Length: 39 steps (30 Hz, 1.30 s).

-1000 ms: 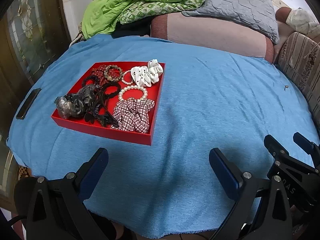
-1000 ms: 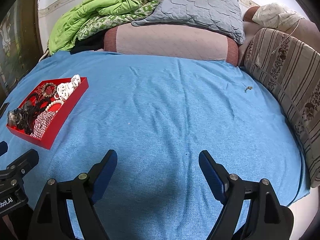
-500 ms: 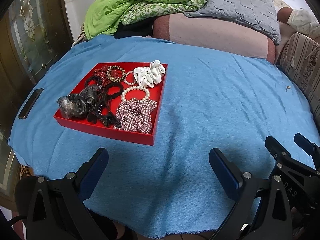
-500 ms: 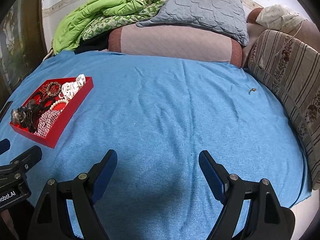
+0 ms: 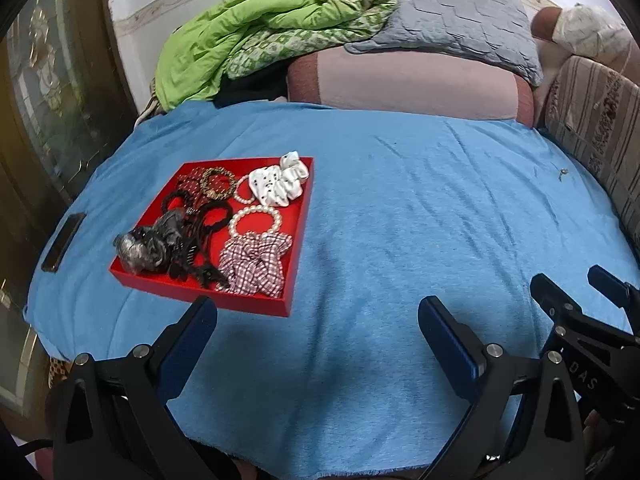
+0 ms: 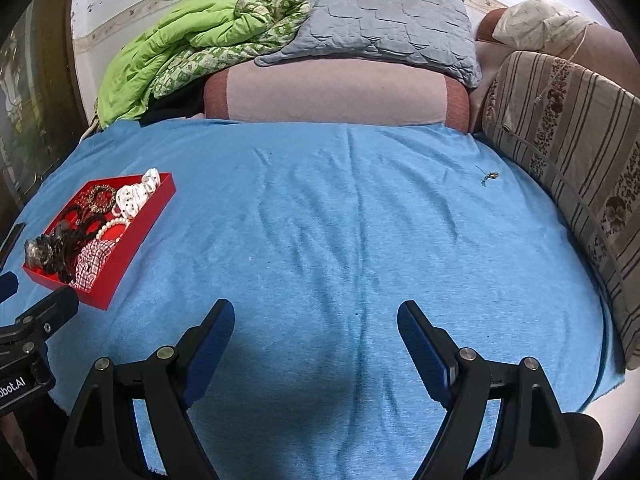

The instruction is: Organize jewelry

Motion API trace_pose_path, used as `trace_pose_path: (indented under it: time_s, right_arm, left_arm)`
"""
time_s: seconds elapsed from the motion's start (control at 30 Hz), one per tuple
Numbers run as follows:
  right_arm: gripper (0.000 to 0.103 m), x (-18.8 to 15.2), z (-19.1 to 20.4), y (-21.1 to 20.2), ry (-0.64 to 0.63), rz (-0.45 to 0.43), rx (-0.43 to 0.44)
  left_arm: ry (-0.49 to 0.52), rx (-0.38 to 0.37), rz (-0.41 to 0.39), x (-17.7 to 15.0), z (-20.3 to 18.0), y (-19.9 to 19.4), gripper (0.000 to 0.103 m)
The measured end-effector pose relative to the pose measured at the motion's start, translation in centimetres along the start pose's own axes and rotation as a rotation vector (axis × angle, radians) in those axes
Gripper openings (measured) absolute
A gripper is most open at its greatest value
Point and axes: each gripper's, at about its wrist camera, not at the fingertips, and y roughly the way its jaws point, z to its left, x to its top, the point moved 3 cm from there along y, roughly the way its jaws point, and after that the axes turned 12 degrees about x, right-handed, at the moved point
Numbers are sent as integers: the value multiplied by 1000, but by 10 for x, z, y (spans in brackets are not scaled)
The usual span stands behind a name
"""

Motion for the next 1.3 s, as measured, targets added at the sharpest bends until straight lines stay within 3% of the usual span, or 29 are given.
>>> trace_pose_path:
  time_s: [0.33,0.53,0.77,0.97,1.17,1.3]
  right_arm:
    - [88,8,13,1,-36,-14,38]
    - [88,11,13,3,-41,-13,34]
    - [88,22,-12,7,-15,-7,9]
    - [89,29,-48,15,30,10,-30]
    - [89,27,-79,27,71,48,-43]
    - [89,30,-86,34,76,50,-40]
  left_arm:
    - [-13,39,-5,2,8,1,100]
    - [-16,21,7,6,6,2,100]
    - [30,-22,-10,25,-25,6,100]
    - [65,-47,32,39,-57,30,100]
    - [96,-47,47,42,-83,47,100]
    - [74,-23,26,45,-77,46,100]
